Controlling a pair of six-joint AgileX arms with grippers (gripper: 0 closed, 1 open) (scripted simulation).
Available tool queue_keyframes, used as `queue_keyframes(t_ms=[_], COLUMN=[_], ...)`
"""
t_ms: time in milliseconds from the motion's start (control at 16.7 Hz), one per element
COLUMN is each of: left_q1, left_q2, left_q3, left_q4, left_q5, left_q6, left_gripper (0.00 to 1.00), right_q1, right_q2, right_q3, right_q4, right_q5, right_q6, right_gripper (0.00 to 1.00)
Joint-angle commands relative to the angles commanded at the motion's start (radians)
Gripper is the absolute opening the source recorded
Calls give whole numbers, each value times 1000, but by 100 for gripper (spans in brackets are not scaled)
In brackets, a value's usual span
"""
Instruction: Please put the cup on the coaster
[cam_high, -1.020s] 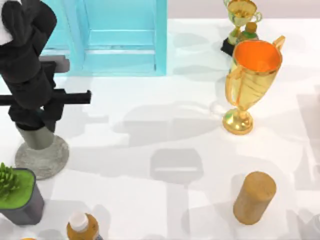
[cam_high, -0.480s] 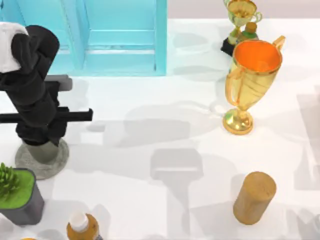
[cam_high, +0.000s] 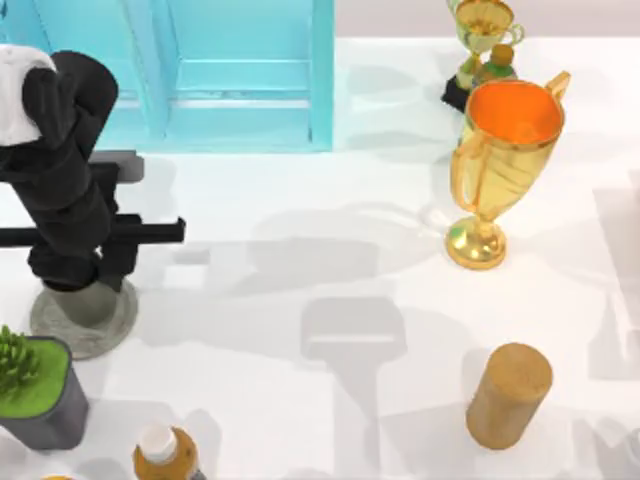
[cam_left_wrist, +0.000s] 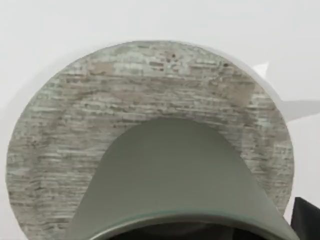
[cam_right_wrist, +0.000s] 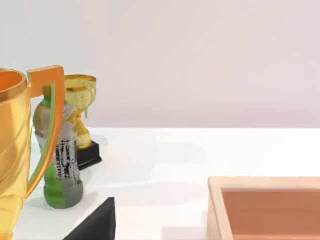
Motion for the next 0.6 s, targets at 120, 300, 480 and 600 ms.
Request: queue_keyframes(t_ms=[120, 300, 480, 600], left_q1=[0, 0, 0, 0], left_q2=[0, 0, 0, 0], left_q3=[0, 0, 0, 0], left_q4=[0, 0, 0, 0], left_q5=[0, 0, 0, 0], left_q6=[0, 0, 0, 0], left_gripper=[60, 83, 100, 100], right_q1=[0, 0, 0, 0], right_q2=[0, 0, 0, 0], right_q3=[0, 0, 0, 0], right_q4=[0, 0, 0, 0], right_q5=[0, 0, 0, 0], right_q6=[0, 0, 0, 0], right_gripper=[100, 100, 100, 100])
